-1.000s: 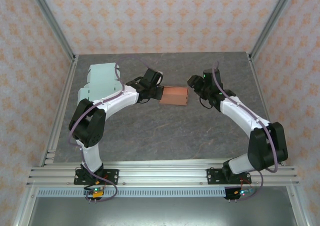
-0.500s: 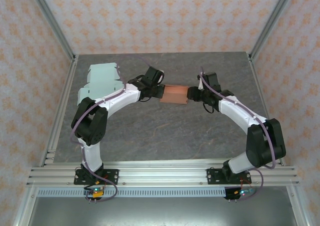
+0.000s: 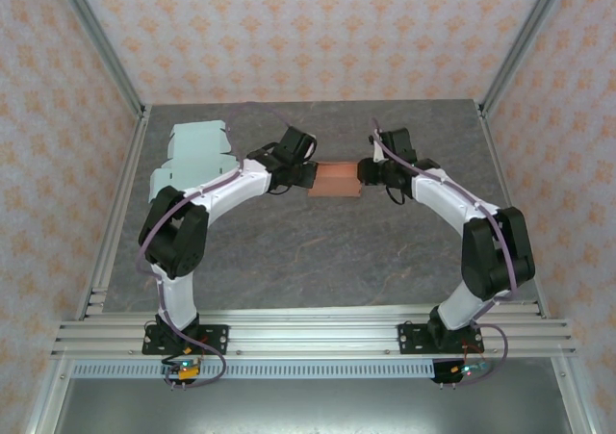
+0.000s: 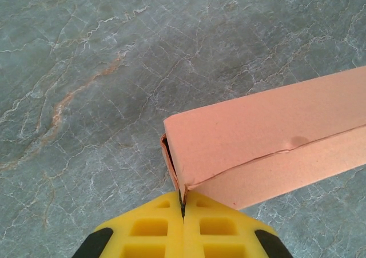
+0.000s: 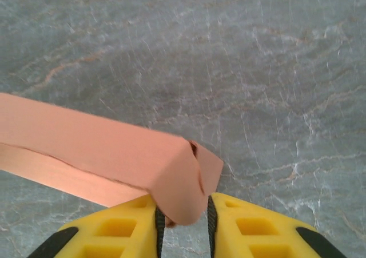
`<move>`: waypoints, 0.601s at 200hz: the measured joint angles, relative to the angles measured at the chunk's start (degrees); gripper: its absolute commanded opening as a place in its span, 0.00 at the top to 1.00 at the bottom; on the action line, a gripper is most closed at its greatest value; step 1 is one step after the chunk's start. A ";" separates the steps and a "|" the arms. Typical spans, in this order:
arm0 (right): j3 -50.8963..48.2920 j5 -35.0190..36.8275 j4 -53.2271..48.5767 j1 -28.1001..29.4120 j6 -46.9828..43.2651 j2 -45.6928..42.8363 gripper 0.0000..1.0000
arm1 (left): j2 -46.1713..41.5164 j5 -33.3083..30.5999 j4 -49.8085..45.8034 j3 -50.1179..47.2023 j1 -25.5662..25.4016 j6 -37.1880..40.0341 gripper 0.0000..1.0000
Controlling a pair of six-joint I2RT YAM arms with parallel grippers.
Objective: Fold the paper box
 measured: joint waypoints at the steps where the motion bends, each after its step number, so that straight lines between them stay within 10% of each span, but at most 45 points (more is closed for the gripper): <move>1: 0.11 0.04 -0.09 0.00 -0.02 0.00 0.71 | 0.02 0.00 0.00 0.04 0.00 0.00 0.95; 120: 5.44 4.96 -4.57 1.99 -4.48 2.58 0.65 | 1.53 0.00 -2.58 2.82 -0.02 -0.02 0.95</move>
